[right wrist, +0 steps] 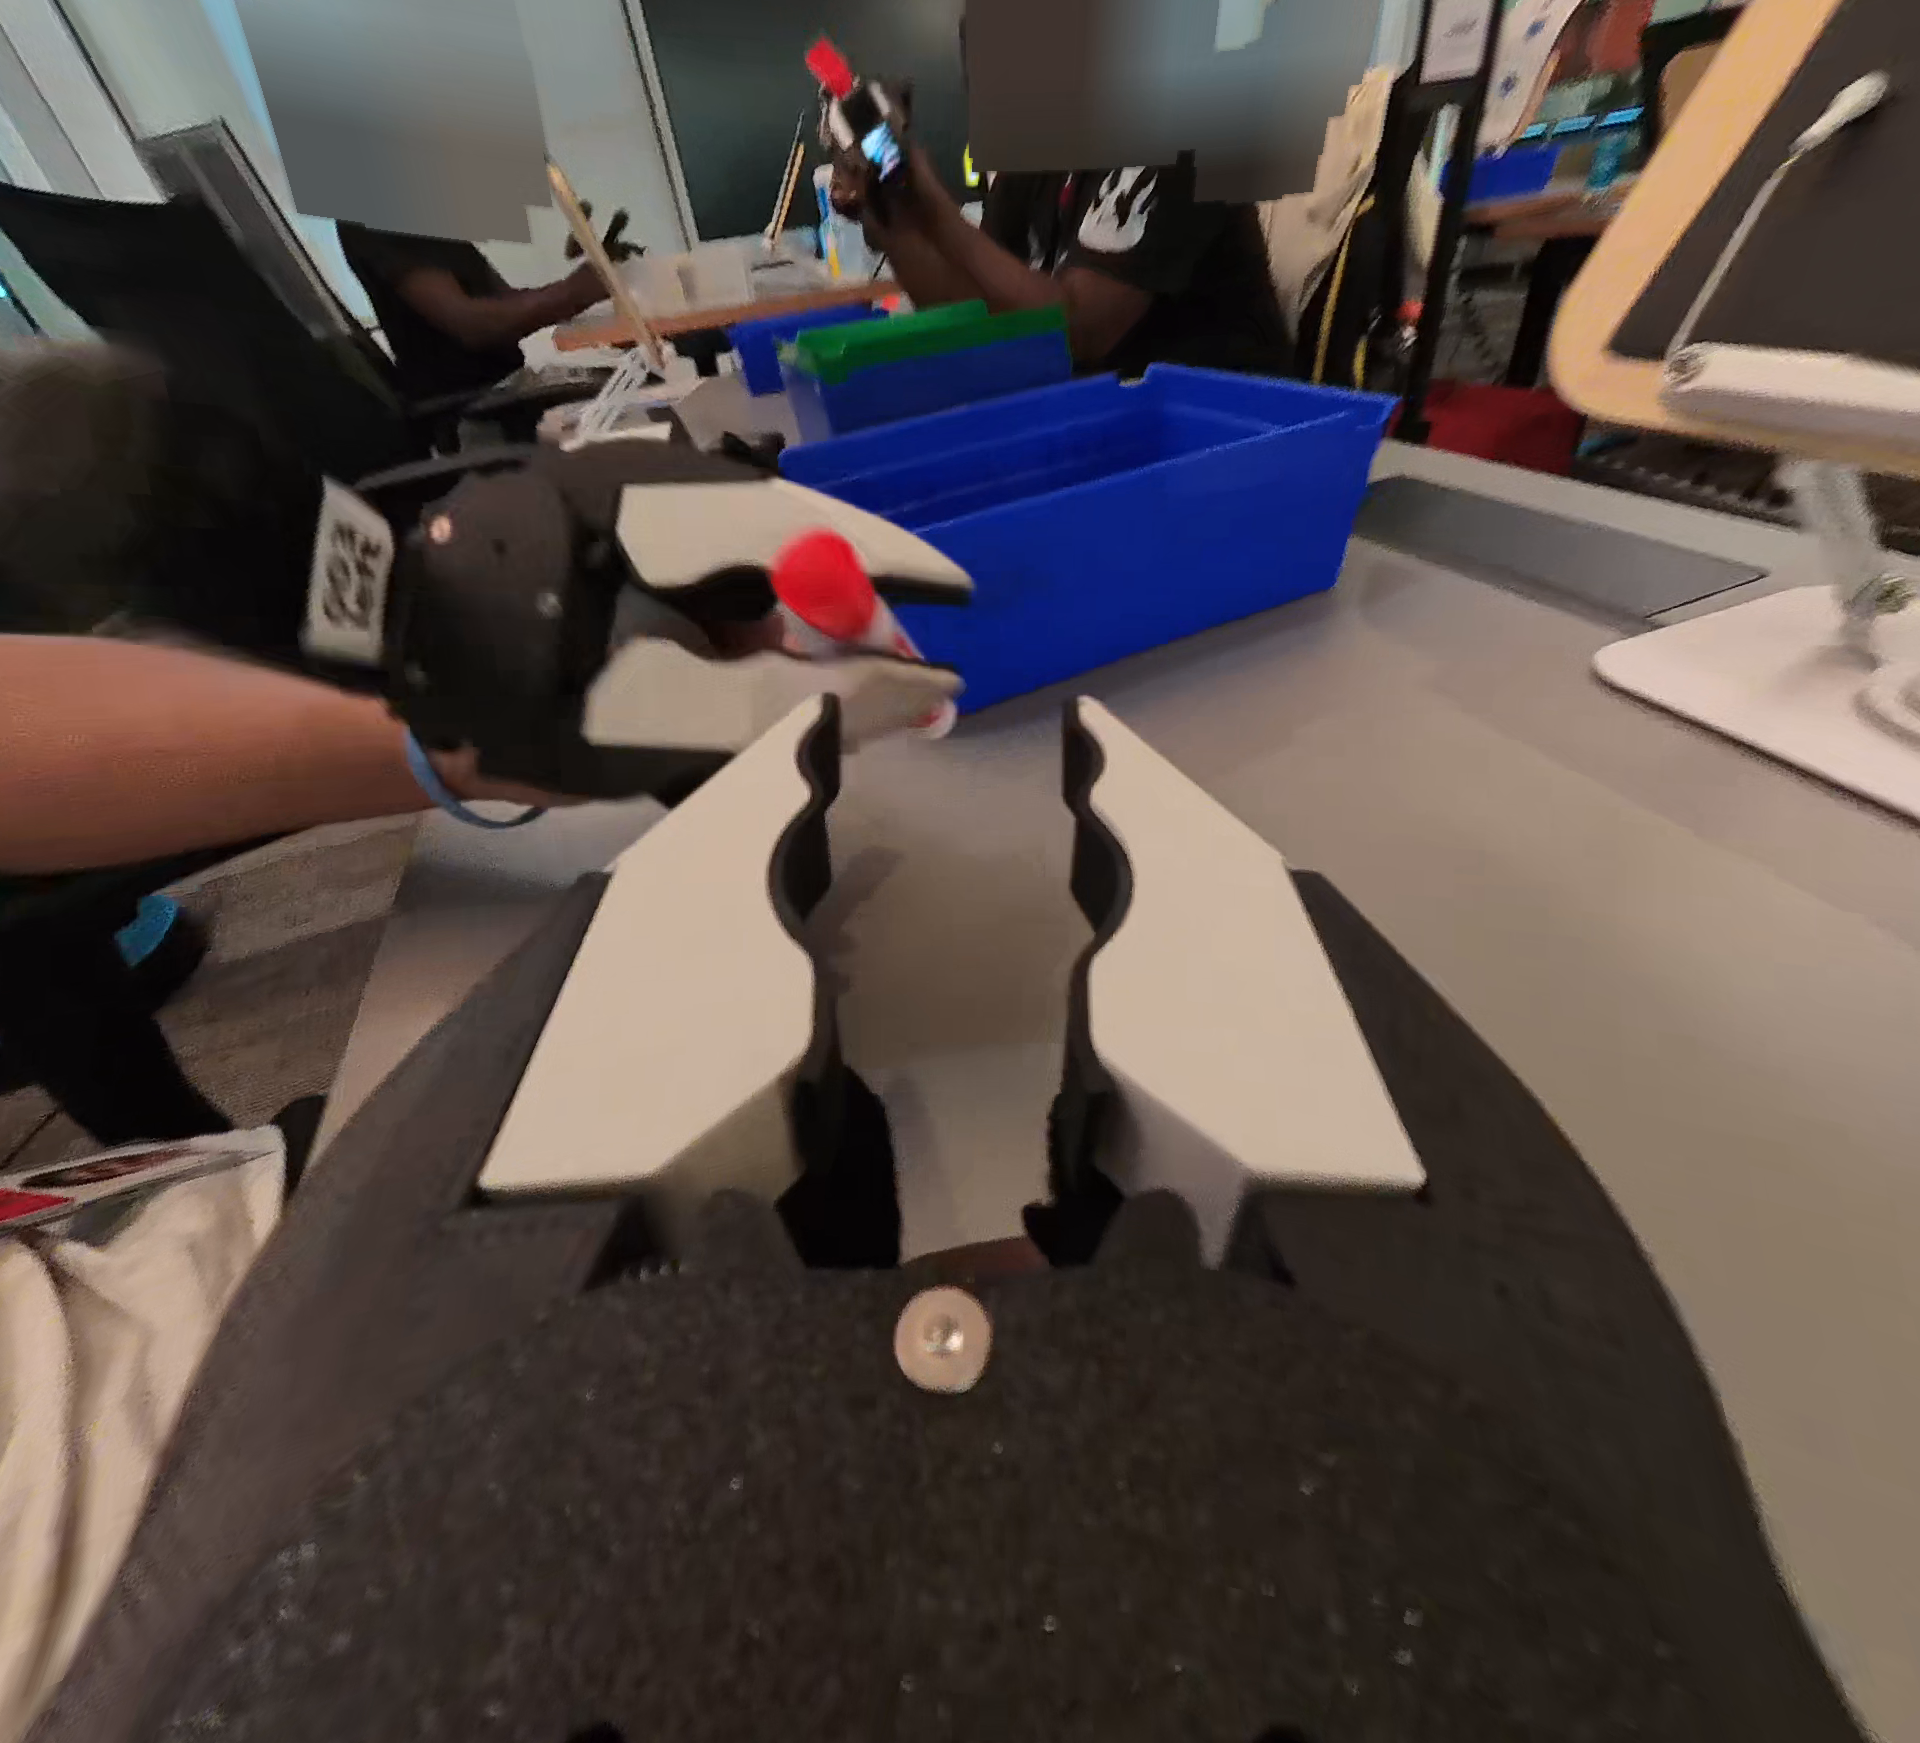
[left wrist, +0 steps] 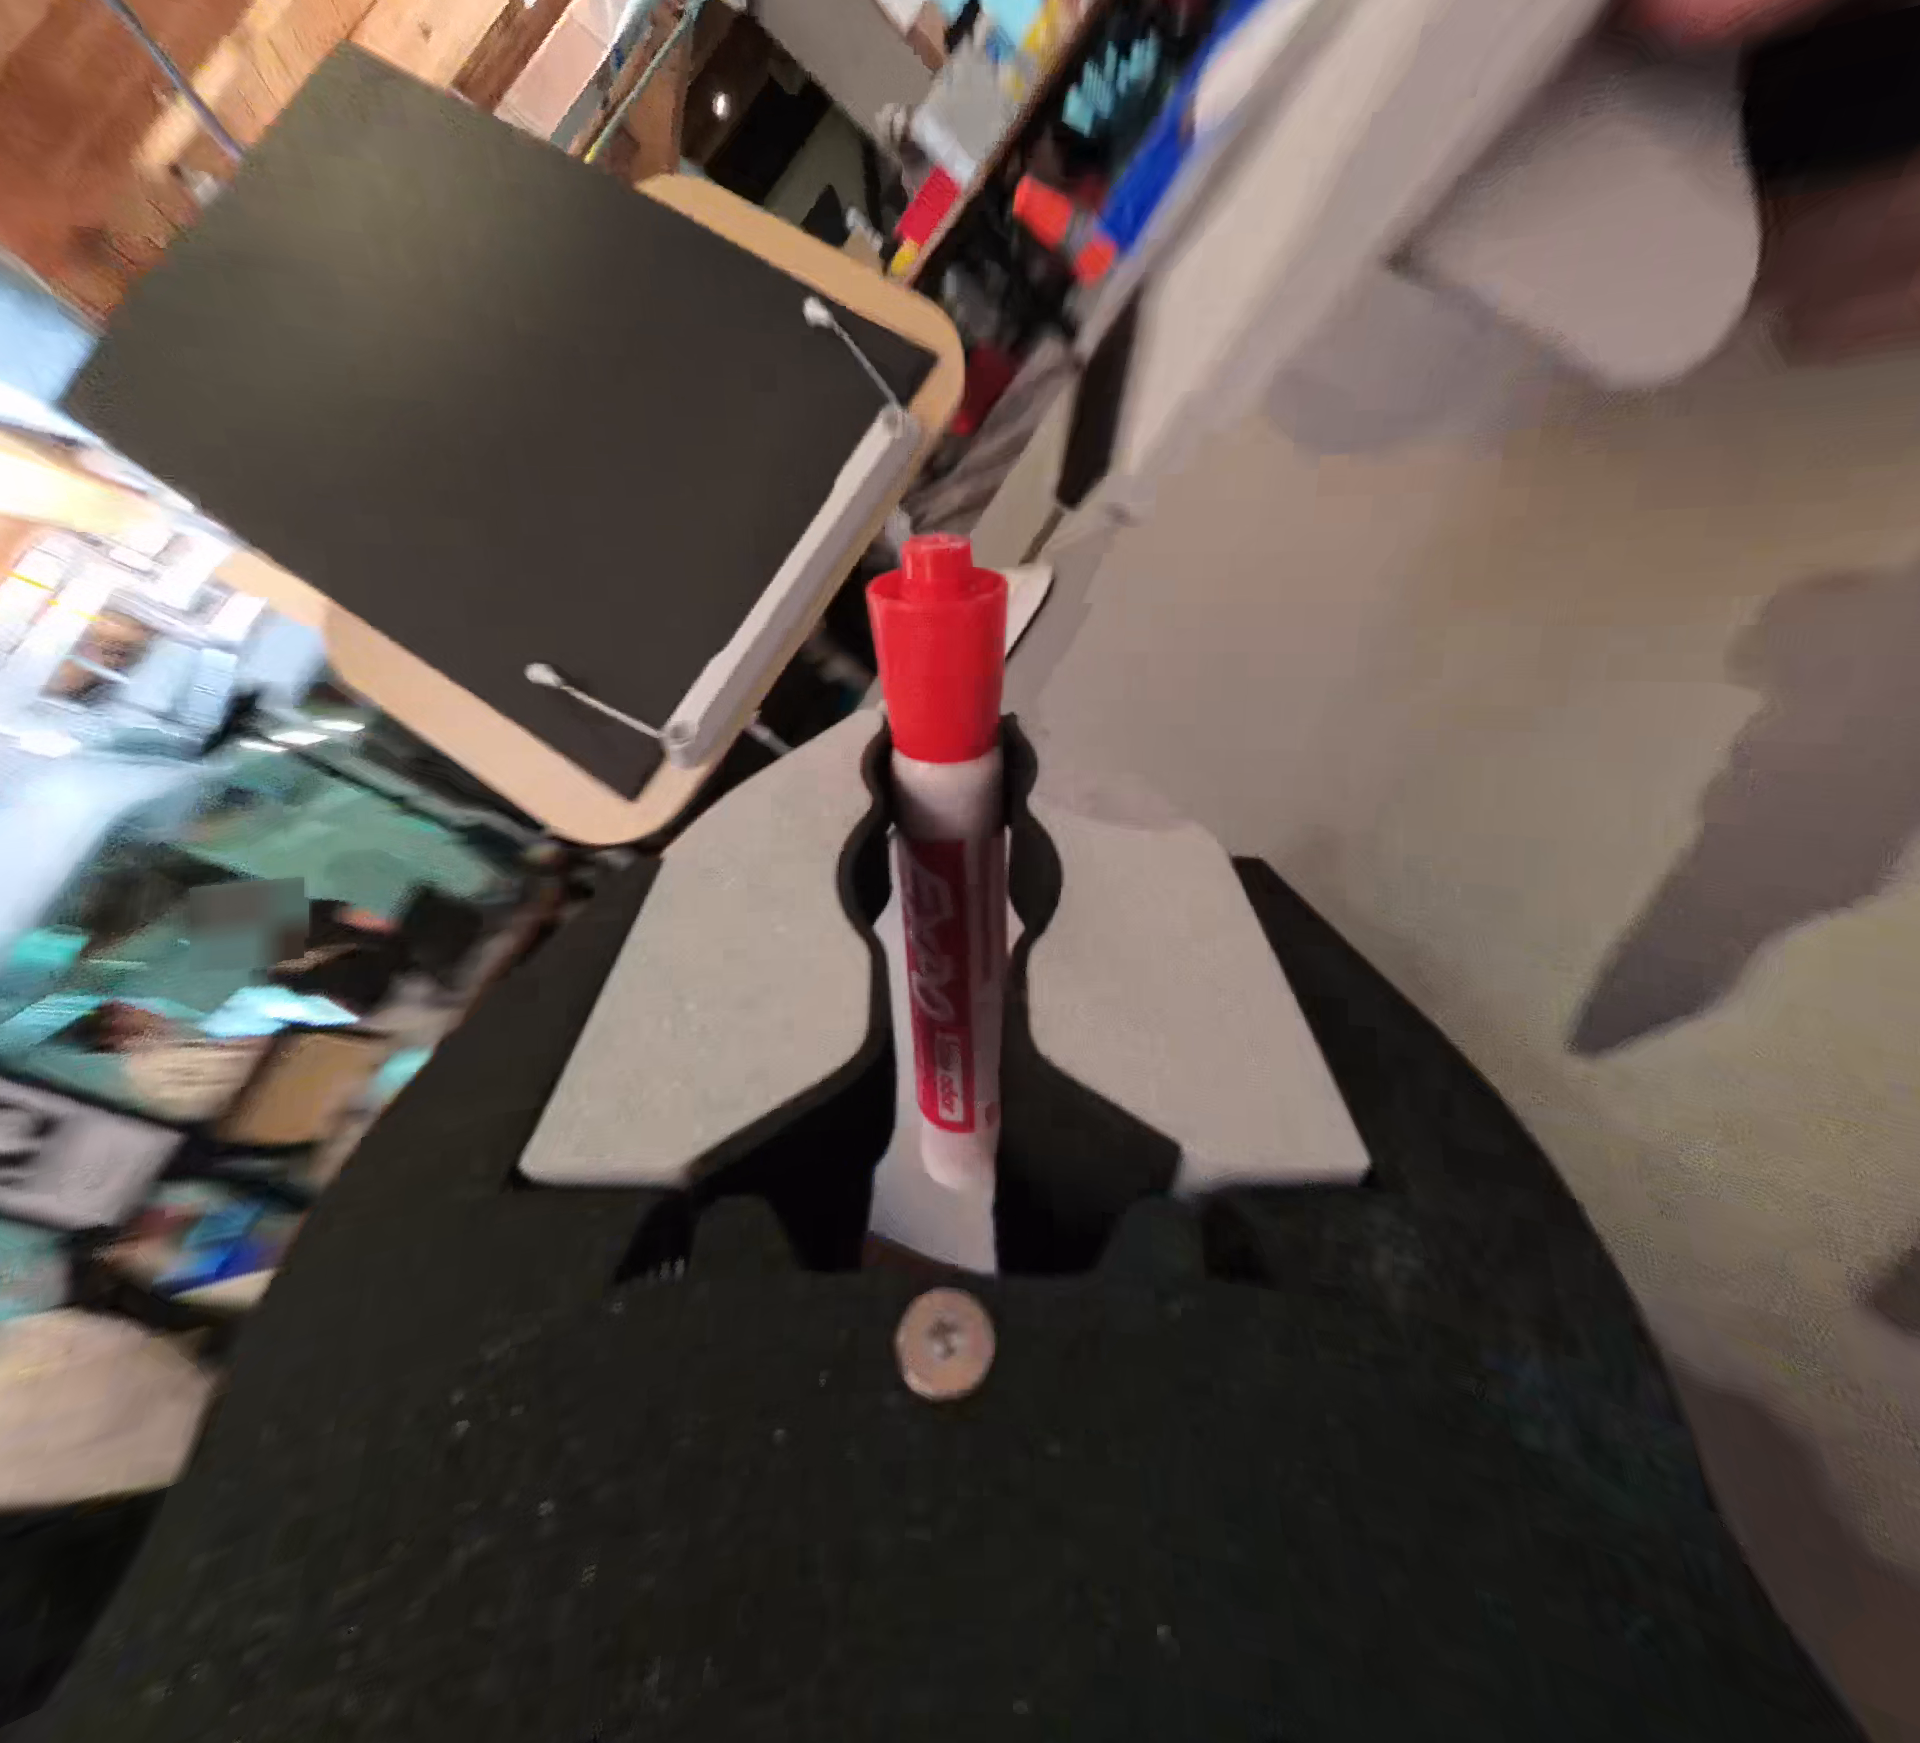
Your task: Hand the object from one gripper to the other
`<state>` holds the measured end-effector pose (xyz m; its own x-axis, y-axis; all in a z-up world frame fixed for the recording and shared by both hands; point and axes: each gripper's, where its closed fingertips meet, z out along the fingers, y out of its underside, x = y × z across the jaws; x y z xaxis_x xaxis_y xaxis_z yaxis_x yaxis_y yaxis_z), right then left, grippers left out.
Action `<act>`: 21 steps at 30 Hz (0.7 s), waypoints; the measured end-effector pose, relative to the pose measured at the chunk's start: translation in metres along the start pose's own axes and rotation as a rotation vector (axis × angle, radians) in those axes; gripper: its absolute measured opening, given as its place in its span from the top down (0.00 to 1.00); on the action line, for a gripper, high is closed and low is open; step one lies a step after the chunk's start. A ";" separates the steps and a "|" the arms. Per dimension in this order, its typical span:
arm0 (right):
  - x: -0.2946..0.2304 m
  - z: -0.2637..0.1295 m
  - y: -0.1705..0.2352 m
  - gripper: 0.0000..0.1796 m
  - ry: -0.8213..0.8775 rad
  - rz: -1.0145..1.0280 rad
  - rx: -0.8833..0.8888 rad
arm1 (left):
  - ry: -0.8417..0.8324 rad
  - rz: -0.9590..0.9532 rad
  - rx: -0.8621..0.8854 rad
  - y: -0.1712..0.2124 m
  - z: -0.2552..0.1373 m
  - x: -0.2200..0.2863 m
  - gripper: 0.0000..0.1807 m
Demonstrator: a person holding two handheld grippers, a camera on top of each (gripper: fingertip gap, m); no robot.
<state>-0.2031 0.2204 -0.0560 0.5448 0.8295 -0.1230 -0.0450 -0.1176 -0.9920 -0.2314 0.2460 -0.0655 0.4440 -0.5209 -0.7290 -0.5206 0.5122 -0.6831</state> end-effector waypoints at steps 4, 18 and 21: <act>0.006 -0.003 0.010 0.71 0.041 -0.129 -0.043 | 0.165 -0.576 0.271 -0.030 -0.017 -0.028 0.90; -0.076 0.023 0.025 0.74 -0.377 0.117 -0.092 | 0.734 -1.238 0.578 -0.065 -0.048 -0.033 0.90; -0.071 0.027 0.022 0.76 -0.350 0.154 -0.076 | 0.745 -1.240 0.571 -0.065 -0.048 -0.029 0.90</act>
<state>-0.2658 0.1736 -0.0698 0.2168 0.9336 -0.2852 -0.0350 -0.2845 -0.9580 -0.2450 0.1950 0.0022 -0.1691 -0.9208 0.3514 0.2986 -0.3876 -0.8721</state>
